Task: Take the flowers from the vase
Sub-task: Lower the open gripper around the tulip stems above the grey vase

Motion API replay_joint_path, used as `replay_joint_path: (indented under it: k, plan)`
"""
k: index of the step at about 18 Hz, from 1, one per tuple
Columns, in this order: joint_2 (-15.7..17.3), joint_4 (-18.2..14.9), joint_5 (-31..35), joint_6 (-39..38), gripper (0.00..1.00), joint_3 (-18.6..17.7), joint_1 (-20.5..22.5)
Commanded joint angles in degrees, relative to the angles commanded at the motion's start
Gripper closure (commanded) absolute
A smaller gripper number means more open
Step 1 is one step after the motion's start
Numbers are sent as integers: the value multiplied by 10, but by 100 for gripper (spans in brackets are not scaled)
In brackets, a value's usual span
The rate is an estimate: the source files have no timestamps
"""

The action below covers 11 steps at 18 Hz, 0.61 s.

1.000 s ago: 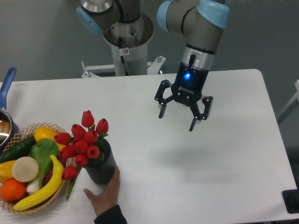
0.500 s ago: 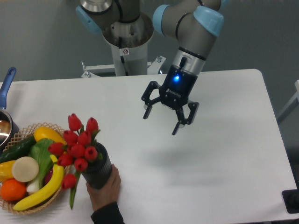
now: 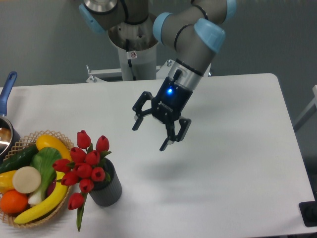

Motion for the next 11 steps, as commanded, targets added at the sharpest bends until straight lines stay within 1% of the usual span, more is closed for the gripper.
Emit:
replay_joint_path:
  k: [4, 7, 11]
  plan:
    - [-29, 1, -24, 0, 0, 19, -20]
    - [-44, 1, -39, 2, 0, 33, -31]
    - [-54, 1, -52, 2, 0, 33, -42]
